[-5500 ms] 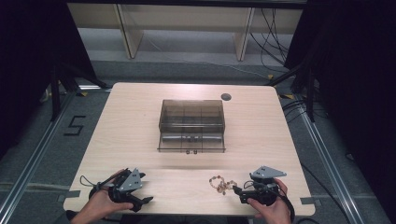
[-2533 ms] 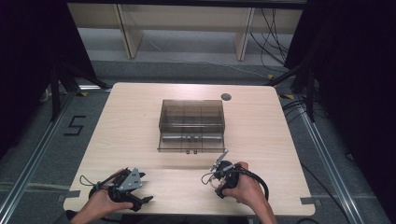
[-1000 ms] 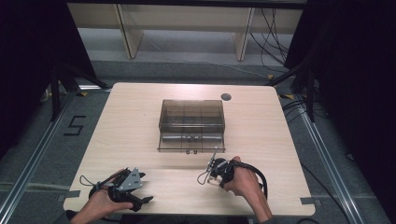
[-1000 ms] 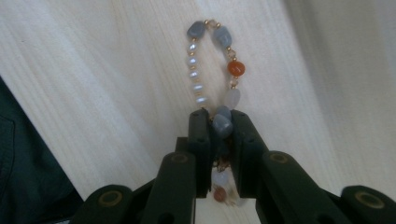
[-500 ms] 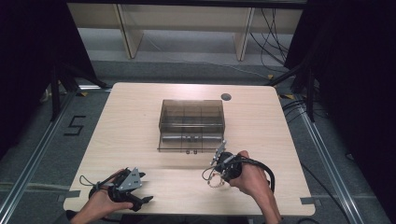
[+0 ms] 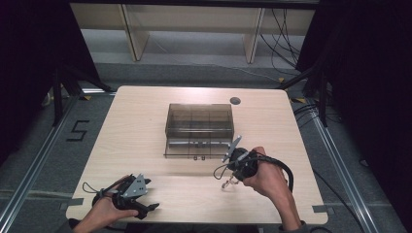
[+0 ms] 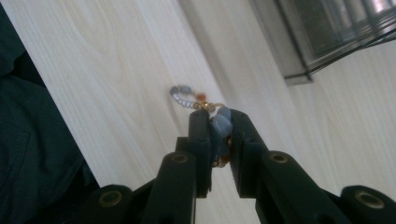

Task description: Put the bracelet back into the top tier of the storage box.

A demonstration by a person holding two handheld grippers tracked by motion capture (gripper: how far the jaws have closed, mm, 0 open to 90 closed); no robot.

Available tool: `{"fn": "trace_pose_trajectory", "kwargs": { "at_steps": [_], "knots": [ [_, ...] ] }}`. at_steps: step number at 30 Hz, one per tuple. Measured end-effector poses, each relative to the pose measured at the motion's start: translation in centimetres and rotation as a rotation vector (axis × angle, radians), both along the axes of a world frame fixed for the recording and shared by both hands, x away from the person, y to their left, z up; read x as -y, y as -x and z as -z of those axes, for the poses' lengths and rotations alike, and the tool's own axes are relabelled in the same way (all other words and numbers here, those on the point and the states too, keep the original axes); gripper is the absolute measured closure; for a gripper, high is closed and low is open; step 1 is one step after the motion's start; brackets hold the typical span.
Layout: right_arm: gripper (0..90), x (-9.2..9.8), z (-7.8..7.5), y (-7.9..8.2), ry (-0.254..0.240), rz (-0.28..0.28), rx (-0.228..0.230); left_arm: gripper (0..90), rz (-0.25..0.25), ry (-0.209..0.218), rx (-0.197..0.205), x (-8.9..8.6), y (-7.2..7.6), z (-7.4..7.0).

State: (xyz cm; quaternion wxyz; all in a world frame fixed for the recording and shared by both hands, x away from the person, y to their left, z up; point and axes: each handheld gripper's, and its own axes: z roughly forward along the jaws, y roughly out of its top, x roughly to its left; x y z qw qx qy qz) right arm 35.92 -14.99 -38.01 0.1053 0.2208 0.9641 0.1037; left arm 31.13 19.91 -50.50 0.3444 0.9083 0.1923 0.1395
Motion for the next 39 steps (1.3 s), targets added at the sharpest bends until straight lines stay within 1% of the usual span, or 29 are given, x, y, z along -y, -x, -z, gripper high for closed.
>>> {"fn": "trace_pose_trajectory", "kwargs": {
  "at_steps": [1,2,4,5,7,10,12,13,16,17,19,20,21,22,25,27,30,31,32,35,38,39],
  "knots": [
    [80.6,-0.1,-0.5,-0.1,-0.004,-0.004,0.000,16.2,-0.002,0.001,0.000,0.0,0.0,0.0],
    [80.6,-0.1,-0.5,-0.1,-0.004,-0.004,0.000,16.2,-0.002,0.001,0.000,0.0,0.0,0.0],
    [80.7,-0.2,-1.3,-0.3,-0.001,-0.009,0.020,16.3,0.000,0.001,-0.003,0.0,0.0,0.0],
    [80.7,-0.2,-1.5,-0.3,-0.004,-0.006,0.019,16.2,0.000,0.002,0.002,0.0,0.0,0.0],
    [80.7,-0.2,-2.0,-0.3,-0.001,-0.003,0.016,16.2,0.000,0.001,-0.003,-0.1,0.0,0.0],
    [80.7,-0.2,-2.7,-0.4,-0.004,-0.014,0.035,16.2,0.001,0.000,-0.001,0.0,0.0,-0.1],
    [80.7,-0.2,-3.3,-0.5,-0.008,-0.020,0.038,16.3,0.000,0.000,-0.004,0.0,0.0,0.0],
    [80.7,-0.2,-3.5,-0.5,-0.014,-0.014,0.039,16.2,0.000,-0.002,0.001,-0.1,0.0,-0.1],
    [80.7,-0.2,-4.0,-0.6,-0.015,-0.016,0.043,16.2,0.001,0.002,0.000,0.0,0.0,0.0],
    [80.7,-0.3,-4.2,-0.7,-0.017,-0.024,0.045,16.2,0.000,0.002,-0.001,0.0,0.0,0.0],
    [80.7,-0.3,-4.4,-0.6,-0.022,-0.014,0.041,16.2,-0.002,0.008,-0.003,0.0,0.0,-0.1],
    [80.7,-0.3,-4.5,-0.7,-0.025,-0.015,0.048,16.2,-0.002,0.009,-0.003,0.0,0.0,-0.1],
    [80.7,-0.4,-4.9,-0.8,-0.022,-0.024,0.044,16.3,0.002,0.002,-0.002,0.0,0.0,0.0],
    [80.7,-0.4,-4.9,-0.8,-0.022,-0.024,0.044,16.2,0.002,0.002,-0.002,0.0,0.0,0.0],
    [80.6,-0.4,-5.7,-1.0,-0.022,-0.026,0.050,16.2,-0.003,0.009,-0.004,0.0,0.0,-0.1],
    [80.7,-0.5,-6.1,-1.1,-0.024,-0.028,0.053,16.3,0.003,0.002,-0.002,0.0,0.0,0.0],
    [80.7,-0.5,-6.5,-1.1,-0.028,-0.034,0.057,16.2,-0.001,0.007,-0.004,0.0,0.0,-0.1],
    [80.7,-0.6,-6.9,-1.2,-0.029,-0.038,0.061,16.2,-0.002,0.010,-0.004,0.0,0.0,-0.1],
    [80.7,-0.6,-7.1,-1.2,-0.029,-0.041,0.061,16.3,0.001,0.006,-0.002,0.0,0.0,-0.1],
    [80.7,-0.7,-7.6,-1.2,-0.032,-0.037,0.066,16.3,-0.003,0.011,-0.003,0.0,0.0,-0.1],
    [80.7,-0.7,-8.1,-1.3,-0.025,-0.038,0.074,16.3,0.004,0.002,-0.002,0.0,0.0,-0.1],
    [80.7,-0.7,-8.3,-1.3,-0.025,-0.035,0.076,16.2,0.000,0.008,-0.004,0.0,0.0,-0.1]
  ]
}}
